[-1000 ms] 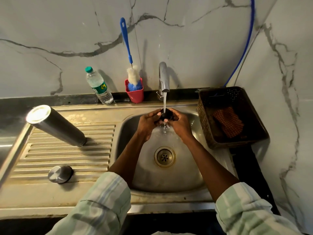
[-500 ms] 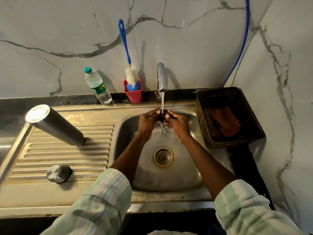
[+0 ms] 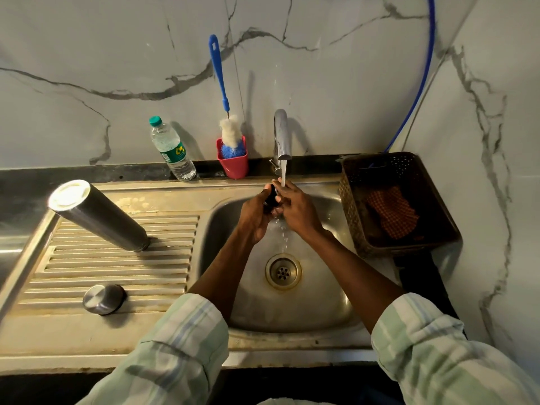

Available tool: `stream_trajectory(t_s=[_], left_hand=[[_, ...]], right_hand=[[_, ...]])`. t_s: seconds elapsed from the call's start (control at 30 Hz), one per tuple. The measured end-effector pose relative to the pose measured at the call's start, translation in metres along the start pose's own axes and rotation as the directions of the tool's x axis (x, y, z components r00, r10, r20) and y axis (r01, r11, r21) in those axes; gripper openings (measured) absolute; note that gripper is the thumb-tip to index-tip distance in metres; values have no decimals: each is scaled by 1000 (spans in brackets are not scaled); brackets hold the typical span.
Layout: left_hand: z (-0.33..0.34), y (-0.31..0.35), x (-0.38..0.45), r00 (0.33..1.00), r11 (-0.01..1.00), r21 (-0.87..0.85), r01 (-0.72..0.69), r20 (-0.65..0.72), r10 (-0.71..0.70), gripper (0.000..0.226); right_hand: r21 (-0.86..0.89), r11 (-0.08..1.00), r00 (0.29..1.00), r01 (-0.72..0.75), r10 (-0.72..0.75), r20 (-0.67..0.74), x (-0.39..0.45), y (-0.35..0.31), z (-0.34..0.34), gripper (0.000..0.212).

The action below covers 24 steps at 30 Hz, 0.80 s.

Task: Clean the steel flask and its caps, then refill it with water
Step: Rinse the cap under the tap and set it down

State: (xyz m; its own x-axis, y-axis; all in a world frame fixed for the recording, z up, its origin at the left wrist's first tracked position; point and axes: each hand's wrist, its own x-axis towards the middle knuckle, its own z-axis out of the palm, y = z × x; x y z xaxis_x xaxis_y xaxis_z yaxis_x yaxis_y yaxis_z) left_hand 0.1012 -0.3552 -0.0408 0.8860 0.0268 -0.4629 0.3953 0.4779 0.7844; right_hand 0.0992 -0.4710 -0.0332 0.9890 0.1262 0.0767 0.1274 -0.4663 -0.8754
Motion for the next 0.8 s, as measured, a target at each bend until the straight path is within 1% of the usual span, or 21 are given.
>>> stream_trajectory(t_s=[0.03, 0.07, 0.1, 0.17, 0.2, 0.23, 0.27, 0.33, 0.4, 0.47, 0.5, 0.53, 0.57, 0.6, 0.63, 0.67, 0.7, 0.73, 0.77, 0.8], left_hand=[[-3, 1, 1, 1000, 1000, -8, -13, 16, 13, 32], [-6, 2, 1, 999, 1000, -7, -23, 39, 24, 33], [-8, 4, 1, 997, 1000, -6, -30, 68, 30, 34], [-8, 7, -1, 991, 1000, -4, -29, 130, 29, 34], [-7, 9, 0, 986, 1000, -5, -22, 166, 22, 34], [-5, 10, 0, 981, 1000, -6, -13, 195, 14, 34], [-2, 10, -1, 978, 1000, -3, -8, 209, 8, 34], [5, 9, 1, 985, 1000, 7, -23, 170, 21, 32], [12, 9, 1, 995, 998, 3, -55, 88, 55, 31], [14, 9, 2, 996, 997, -15, -72, 59, 73, 28], [14, 8, 2, 996, 998, -8, -67, 58, 68, 28], [13, 7, 3, 996, 998, 2, -56, 64, 55, 29], [12, 6, 2, 996, 999, 12, -42, 73, 41, 31], [12, 6, 1, 996, 1000, 12, -23, 85, 22, 33], [10, 5, 1, 995, 1000, 12, -6, 95, 5, 34], [9, 4, 2, 995, 1000, 10, 3, 101, -4, 34], [8, 4, 3, 995, 1000, 19, 5, 98, -7, 33], [7, 4, 3, 997, 999, 35, 3, 83, -6, 32], [5, 4, 5, 999, 998, 57, -7, 51, 4, 30], [4, 3, 6, 1000, 997, 76, -26, 6, 26, 27]], right_hand=[[54, 998, 998, -35, 37, -52, 1, 2, -1, 35], [140, 985, 988, -96, 112, -107, 2, 3, -1, 28], [259, 949, 963, -182, 225, -150, 5, 5, -1, 23], [474, 820, 876, -320, 447, -182, 11, 7, -2, 14], [531, 765, 830, -365, 526, -186, 13, 7, -4, 10], [561, 730, 795, -391, 575, -194, 13, 6, -6, 8], [564, 729, 784, -388, 583, -213, 12, 2, -8, 10], [505, 796, 826, -334, 506, -251, 8, -7, -5, 21], [385, 876, 884, -291, 400, -241, 0, -15, 2, 29], [246, 937, 916, -247, 309, -255, -6, -13, 7, 36], [243, 942, 917, -233, 296, -267, -7, -10, 5, 36], [309, 922, 909, -235, 321, -266, -6, -7, 3, 35], [437, 858, 892, -269, 393, -224, -3, -6, 0, 33], [587, 743, 867, -322, 480, -131, 2, -7, -4, 32], [714, 597, 845, -366, 535, -14, 7, -7, -8, 31], [798, 457, 828, -393, 553, 92, 10, -8, -12, 28], [831, 366, 817, -418, 551, 168, 14, -9, -17, 25], [829, 342, 814, -443, 540, 213, 16, -9, -20, 24], [807, 363, 818, -465, 526, 235, 17, -9, -22, 29], [773, 416, 829, -479, 505, 242, 16, -11, -22, 34]])
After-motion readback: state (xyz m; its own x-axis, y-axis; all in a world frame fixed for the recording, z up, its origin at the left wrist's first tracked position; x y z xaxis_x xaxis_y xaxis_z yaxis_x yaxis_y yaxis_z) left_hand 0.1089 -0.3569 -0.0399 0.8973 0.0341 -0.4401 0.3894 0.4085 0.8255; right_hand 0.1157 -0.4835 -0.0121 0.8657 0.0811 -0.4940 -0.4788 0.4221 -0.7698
